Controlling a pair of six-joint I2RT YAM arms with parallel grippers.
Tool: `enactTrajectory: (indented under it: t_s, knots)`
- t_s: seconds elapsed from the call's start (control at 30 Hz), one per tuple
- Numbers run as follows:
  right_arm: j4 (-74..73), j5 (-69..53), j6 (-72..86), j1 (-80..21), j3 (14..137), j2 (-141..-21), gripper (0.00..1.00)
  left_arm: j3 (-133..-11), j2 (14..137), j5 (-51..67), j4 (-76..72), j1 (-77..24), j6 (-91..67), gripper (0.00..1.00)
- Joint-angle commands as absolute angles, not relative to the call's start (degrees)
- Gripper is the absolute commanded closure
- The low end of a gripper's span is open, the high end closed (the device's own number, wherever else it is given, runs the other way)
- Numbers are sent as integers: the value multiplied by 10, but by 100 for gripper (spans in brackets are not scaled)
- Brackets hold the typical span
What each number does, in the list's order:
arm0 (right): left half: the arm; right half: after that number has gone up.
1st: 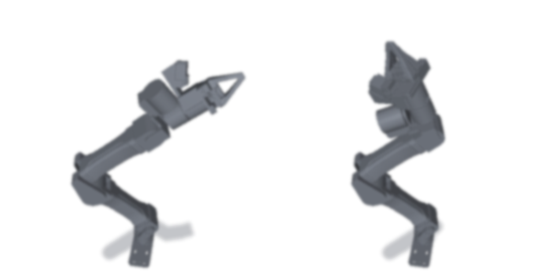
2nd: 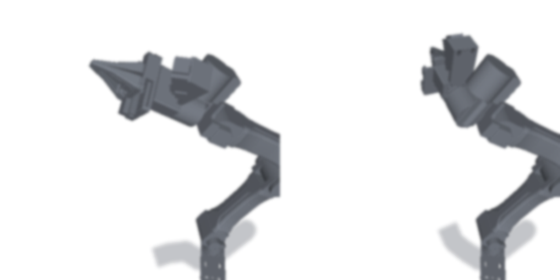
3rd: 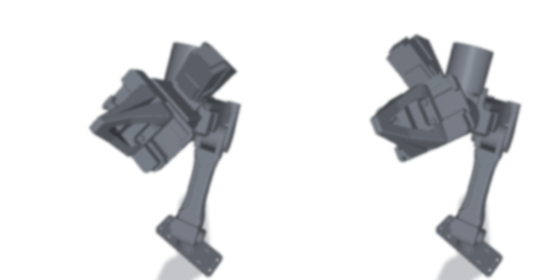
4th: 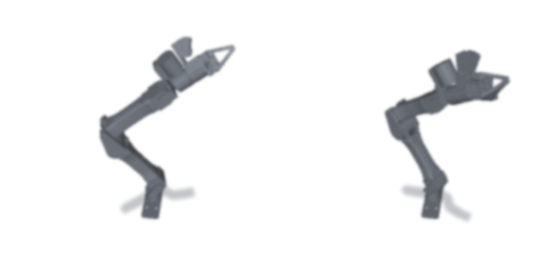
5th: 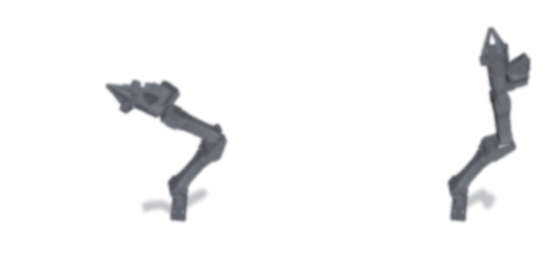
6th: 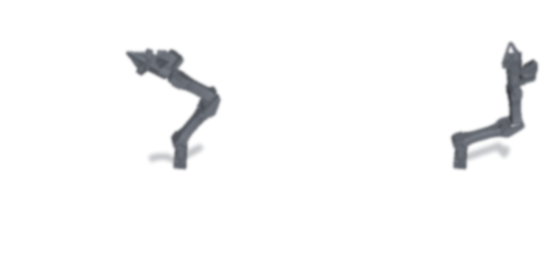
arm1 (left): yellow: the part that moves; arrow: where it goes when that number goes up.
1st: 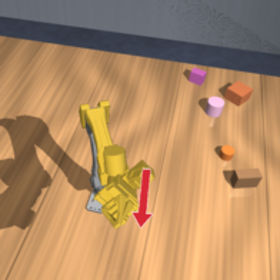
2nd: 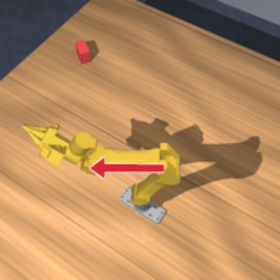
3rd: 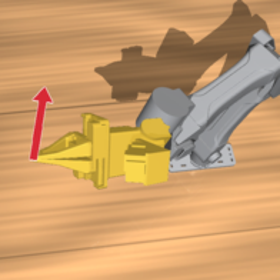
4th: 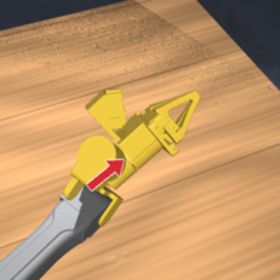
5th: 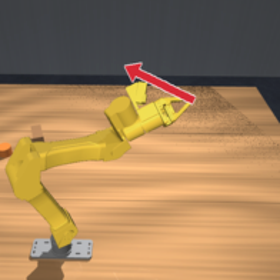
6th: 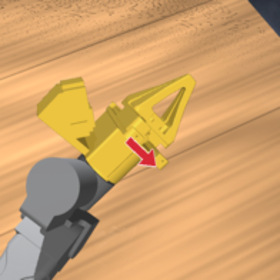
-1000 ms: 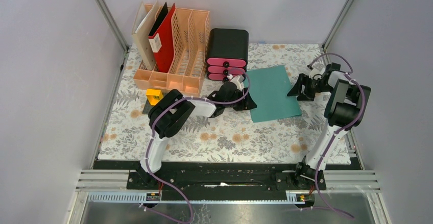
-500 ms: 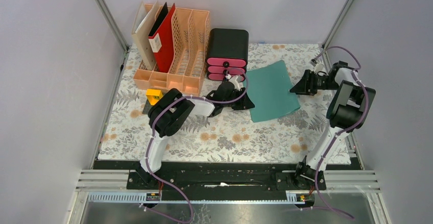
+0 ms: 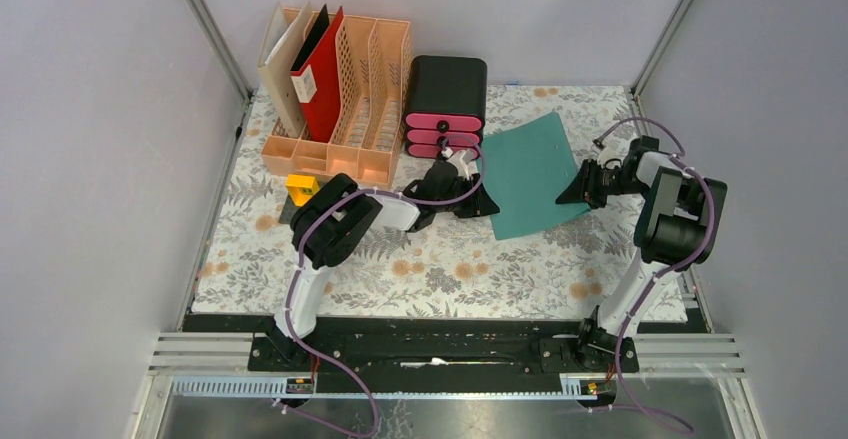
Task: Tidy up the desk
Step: Pick up the folder from the center of the board.
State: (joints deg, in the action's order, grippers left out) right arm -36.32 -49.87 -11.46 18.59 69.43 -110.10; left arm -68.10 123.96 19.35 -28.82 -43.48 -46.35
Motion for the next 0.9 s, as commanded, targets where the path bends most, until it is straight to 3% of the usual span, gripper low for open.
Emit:
enactTrajectory:
  t_s: [0.0,0.13,0.3,0.4,0.63,0.73,0.87]
  knots:
    - [-323,-504,-75,178,683,-1061,76,-656,1256,202,-249,-445,-461,56]
    - [-319,-518,-82,178,676,-1034,82,-642,1243,212,-263,-440,-463,52]
    - [-321,-531,-94,178,669,-994,100,-601,1170,215,-288,-434,-454,28]
    - [-321,-533,-97,178,665,-958,100,-579,1112,210,-284,-434,-437,19]
    - [-322,-568,-101,178,646,-871,100,-510,975,174,-267,-434,-391,10]
    - [-323,-598,-104,179,634,-832,100,-462,912,143,-275,-434,-374,1]
    - [-322,-638,-105,179,619,-785,100,-384,817,124,-325,-415,-354,1]
